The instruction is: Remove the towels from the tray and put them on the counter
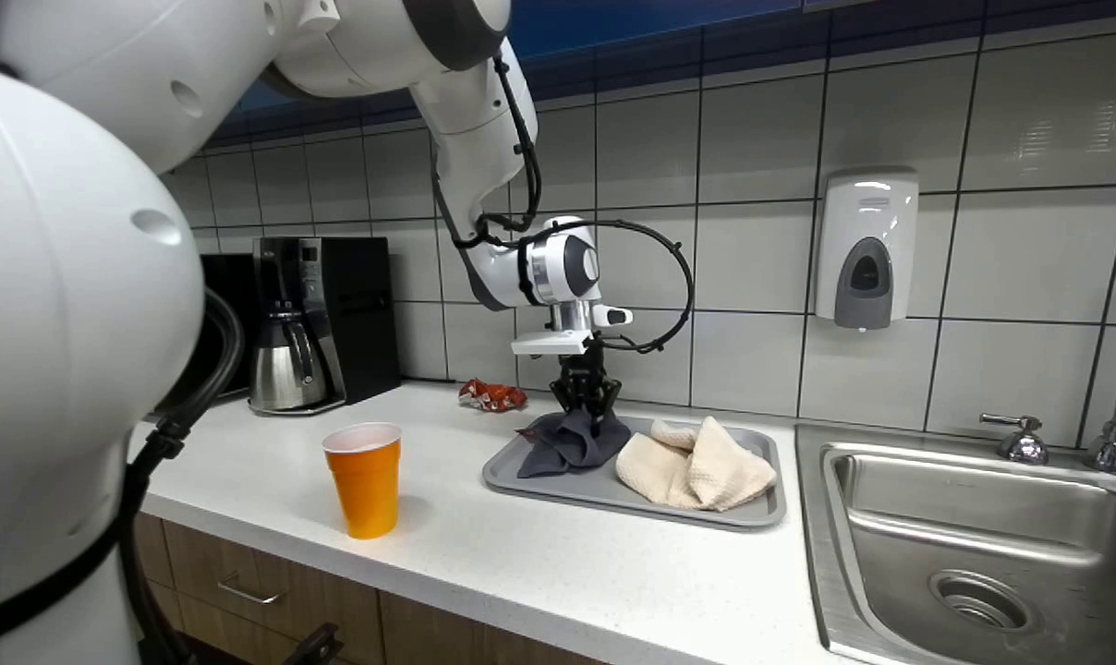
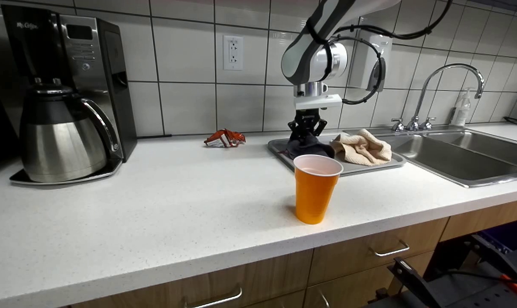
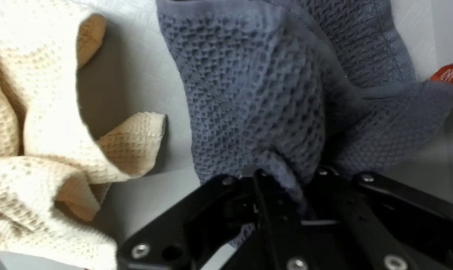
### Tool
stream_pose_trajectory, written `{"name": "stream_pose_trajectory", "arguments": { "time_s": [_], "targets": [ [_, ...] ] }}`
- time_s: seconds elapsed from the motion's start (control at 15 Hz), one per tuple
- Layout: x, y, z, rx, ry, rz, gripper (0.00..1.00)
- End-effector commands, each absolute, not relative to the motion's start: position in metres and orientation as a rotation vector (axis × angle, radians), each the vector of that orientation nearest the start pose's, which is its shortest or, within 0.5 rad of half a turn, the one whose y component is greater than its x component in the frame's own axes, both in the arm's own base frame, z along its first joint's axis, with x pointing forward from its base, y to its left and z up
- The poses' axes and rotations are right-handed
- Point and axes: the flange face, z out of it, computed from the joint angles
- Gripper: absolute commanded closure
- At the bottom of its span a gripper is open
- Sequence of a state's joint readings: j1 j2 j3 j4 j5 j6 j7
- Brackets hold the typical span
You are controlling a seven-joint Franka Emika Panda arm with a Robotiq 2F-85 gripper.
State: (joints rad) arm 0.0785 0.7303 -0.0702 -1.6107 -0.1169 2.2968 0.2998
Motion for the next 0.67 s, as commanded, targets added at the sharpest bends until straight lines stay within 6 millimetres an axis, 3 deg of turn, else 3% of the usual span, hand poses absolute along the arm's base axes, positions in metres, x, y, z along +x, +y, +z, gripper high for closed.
{"name": "stream_pose_trajectory", "arguments": {
  "time_s": [0.0,0.6],
  "targets": [
    [0.686,0.013,0.212,-3.255,0.317,0.051,0.99],
    [0.682,0.039,0.261,-3.252,0.255,-0.073,0.97]
  ]
}}
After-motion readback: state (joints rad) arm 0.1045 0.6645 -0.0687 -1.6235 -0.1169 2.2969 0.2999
